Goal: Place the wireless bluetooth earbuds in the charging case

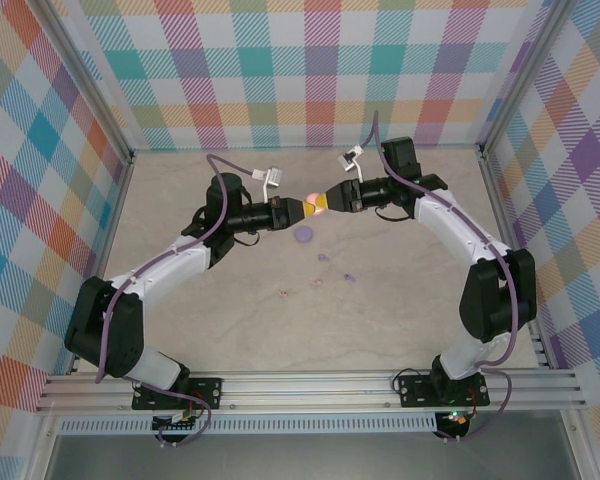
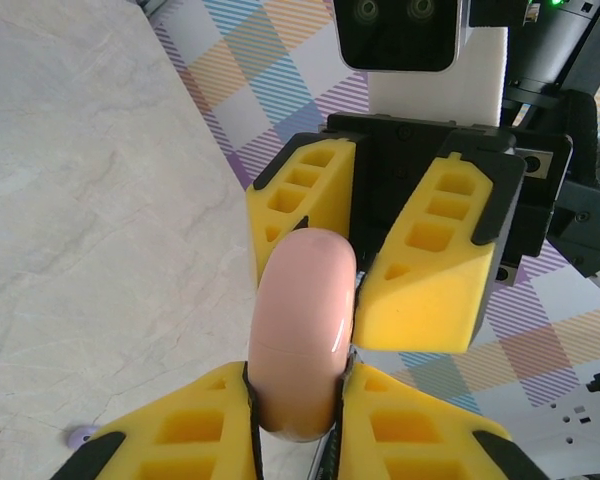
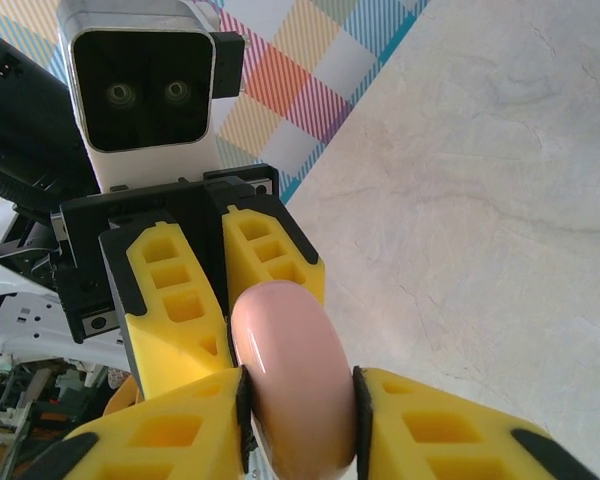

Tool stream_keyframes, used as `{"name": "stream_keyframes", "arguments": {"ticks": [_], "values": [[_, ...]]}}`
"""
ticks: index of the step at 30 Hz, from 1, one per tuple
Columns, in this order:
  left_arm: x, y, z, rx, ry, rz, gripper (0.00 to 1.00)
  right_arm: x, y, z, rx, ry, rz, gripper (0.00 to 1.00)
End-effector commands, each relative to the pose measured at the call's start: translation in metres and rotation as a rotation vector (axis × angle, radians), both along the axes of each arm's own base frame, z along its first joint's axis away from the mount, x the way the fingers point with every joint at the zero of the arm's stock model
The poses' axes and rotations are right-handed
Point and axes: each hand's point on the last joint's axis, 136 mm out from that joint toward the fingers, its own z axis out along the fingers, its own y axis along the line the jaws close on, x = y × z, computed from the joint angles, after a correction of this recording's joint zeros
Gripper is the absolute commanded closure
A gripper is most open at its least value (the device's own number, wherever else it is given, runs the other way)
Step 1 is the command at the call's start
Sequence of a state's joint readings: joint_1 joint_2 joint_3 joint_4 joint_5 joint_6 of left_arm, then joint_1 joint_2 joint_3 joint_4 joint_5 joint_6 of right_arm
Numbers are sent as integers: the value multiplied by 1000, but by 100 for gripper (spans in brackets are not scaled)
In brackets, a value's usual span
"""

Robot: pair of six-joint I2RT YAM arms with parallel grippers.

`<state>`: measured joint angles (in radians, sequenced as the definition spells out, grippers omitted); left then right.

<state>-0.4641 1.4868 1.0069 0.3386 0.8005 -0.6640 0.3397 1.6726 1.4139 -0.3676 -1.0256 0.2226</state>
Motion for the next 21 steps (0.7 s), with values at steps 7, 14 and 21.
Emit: {"name": "stream_keyframes", "arguments": {"ticks": [7,14,21], "values": [[-11,-7,17,-16,-35,-50,70,-15,-1,24,68,-44,62,86],[-11,-15,29,-57,-52,-72,66,-18,0,21,74,-31,75,86],[-10,-20,34,-82,-55,-82,66,-20,0,19,74,-22,82,85]]}}
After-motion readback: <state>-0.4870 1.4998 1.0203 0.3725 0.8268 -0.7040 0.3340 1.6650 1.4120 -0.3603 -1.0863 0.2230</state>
